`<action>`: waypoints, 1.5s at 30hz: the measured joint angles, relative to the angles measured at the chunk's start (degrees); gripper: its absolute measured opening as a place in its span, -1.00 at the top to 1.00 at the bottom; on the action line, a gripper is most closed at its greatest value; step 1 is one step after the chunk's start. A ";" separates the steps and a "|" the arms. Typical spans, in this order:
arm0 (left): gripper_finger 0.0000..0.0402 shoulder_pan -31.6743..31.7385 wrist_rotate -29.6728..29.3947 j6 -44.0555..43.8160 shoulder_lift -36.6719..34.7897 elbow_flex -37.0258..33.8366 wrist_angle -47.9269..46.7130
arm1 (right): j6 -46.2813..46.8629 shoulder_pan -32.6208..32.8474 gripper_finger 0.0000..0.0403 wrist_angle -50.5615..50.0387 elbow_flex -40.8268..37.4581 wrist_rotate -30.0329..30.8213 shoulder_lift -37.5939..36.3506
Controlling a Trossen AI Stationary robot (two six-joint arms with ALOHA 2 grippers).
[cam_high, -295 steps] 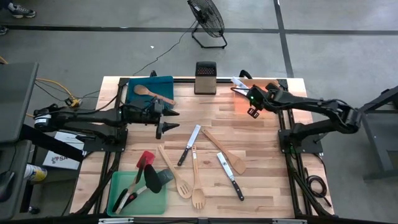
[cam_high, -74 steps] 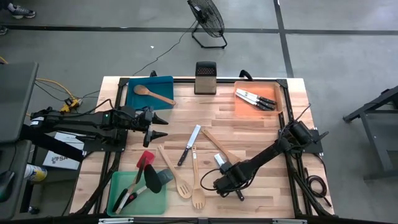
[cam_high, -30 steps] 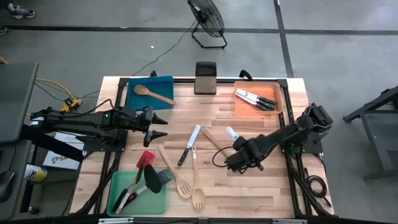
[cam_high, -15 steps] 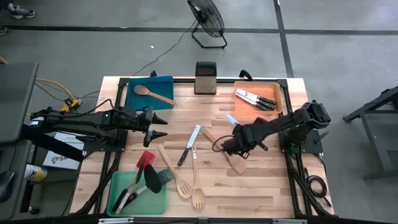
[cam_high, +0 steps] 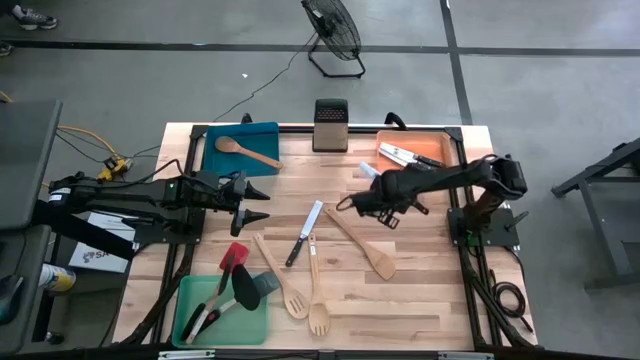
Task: Pick & Place Kitchen Items
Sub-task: Put the black spatula into the orange bin
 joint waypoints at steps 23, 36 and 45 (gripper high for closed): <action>-0.31 -0.01 0.02 -0.28 0.00 0.00 -0.41 | -17.20 -20.84 0.67 0.00 0.00 2.81 0.04; -0.31 -0.01 0.04 -0.28 0.00 0.00 -0.38 | -29.40 -28.86 0.67 0.00 0.00 2.92 0.07; -0.31 0.00 0.04 -0.29 0.00 0.00 -0.38 | -33.64 -32.50 0.67 0.00 0.00 1.95 0.07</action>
